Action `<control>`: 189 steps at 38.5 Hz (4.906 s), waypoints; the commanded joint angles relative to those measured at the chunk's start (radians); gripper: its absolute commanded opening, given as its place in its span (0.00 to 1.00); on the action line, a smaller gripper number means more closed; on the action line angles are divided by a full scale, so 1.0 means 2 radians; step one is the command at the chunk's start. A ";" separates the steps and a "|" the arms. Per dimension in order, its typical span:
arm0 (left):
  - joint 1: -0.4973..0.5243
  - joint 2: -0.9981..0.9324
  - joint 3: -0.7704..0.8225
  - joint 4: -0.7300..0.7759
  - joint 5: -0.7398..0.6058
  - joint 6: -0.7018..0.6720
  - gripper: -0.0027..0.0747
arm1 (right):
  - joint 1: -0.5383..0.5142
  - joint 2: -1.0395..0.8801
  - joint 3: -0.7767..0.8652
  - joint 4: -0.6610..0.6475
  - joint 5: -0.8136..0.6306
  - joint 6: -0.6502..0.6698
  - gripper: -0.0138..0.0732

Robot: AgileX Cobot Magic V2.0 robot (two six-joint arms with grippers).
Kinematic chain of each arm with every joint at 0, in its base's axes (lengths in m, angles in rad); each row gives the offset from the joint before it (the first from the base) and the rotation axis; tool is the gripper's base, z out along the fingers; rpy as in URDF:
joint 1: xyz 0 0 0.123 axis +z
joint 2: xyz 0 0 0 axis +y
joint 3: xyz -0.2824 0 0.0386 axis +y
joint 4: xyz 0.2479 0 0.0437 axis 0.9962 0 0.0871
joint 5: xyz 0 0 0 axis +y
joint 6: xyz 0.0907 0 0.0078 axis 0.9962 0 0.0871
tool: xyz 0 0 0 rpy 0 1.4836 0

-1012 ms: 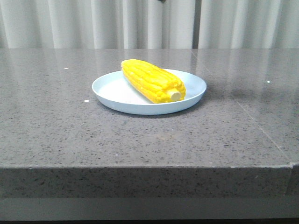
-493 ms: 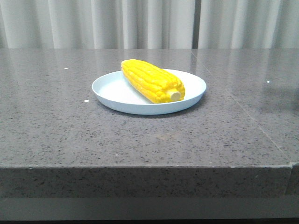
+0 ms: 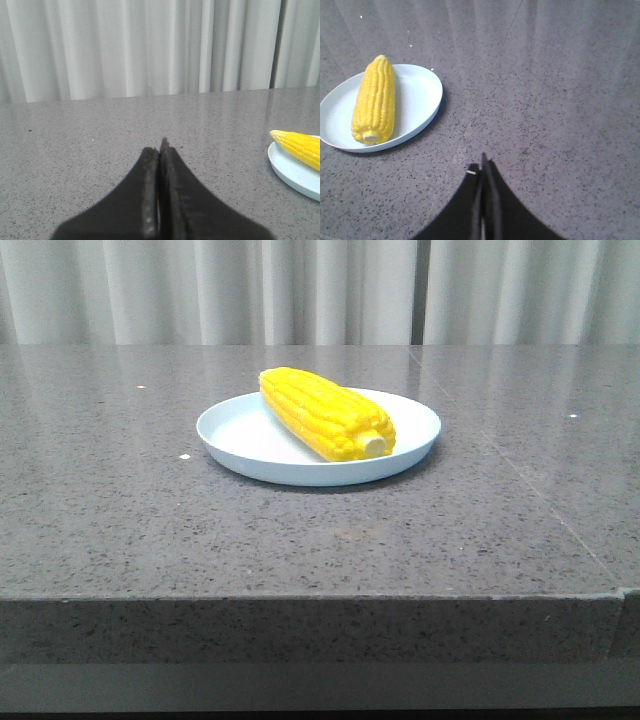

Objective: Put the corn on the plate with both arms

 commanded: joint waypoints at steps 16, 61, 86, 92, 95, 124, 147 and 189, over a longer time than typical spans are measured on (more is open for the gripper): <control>0.000 0.006 -0.013 0.003 -0.040 -0.004 0.01 | -0.004 -0.094 0.009 -0.006 -0.044 0.002 0.08; 0.051 -0.030 0.098 -0.085 -0.130 0.043 0.01 | -0.004 -0.094 0.009 -0.006 -0.041 0.002 0.08; 0.102 -0.030 0.196 -0.138 -0.180 0.093 0.01 | -0.004 -0.094 0.009 -0.006 -0.041 0.002 0.08; 0.102 -0.030 0.196 -0.138 -0.180 0.093 0.01 | -0.004 -0.094 0.009 -0.006 -0.041 0.002 0.08; 0.102 -0.030 0.196 -0.138 -0.180 0.093 0.01 | -0.004 -0.094 0.009 -0.006 -0.041 0.002 0.08; 0.102 -0.030 0.196 -0.138 -0.180 0.093 0.01 | -0.007 -0.096 0.023 -0.018 -0.056 -0.006 0.08; 0.102 -0.030 0.196 -0.138 -0.180 0.093 0.01 | -0.115 -0.201 0.216 -0.013 -0.137 -0.007 0.08; 0.102 -0.029 0.196 -0.138 -0.180 0.093 0.01 | -0.115 -0.201 0.215 -0.013 -0.124 -0.007 0.08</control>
